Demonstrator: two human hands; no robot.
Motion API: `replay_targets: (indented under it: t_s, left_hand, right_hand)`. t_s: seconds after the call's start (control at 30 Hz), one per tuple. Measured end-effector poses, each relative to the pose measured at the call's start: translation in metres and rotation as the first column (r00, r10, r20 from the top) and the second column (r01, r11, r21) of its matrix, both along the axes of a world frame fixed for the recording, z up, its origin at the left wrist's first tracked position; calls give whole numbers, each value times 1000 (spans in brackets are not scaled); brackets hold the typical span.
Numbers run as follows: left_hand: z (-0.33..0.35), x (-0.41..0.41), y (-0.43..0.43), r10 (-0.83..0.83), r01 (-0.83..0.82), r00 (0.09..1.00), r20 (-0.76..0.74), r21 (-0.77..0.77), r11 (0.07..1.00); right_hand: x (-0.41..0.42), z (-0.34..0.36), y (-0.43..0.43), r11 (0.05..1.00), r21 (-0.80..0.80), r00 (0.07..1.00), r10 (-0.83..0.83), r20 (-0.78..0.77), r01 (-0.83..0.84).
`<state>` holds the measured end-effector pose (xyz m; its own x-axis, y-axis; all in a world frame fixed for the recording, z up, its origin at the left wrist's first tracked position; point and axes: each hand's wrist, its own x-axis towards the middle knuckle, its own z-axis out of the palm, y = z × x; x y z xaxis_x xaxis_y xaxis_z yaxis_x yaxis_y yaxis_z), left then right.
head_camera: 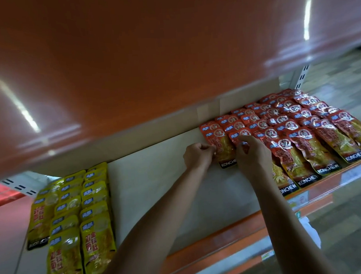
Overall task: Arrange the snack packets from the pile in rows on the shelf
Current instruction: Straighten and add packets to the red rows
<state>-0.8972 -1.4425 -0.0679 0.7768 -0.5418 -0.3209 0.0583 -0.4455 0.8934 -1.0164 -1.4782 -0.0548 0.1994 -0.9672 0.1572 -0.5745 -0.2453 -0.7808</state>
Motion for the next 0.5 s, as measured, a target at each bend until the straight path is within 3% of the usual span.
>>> replay_targets:
  t_s: [0.3, 0.5]
  left_hand:
    - [3, 3, 5, -84, 82, 995, 56, 41, 996]
    - [12, 8, 24, -209, 177, 943, 258, 139, 974]
  right_hand:
    - [3, -2, 3, 999, -36, 1000, 2, -21, -3]
    - [13, 1, 17, 995, -71, 998, 61, -27, -63]
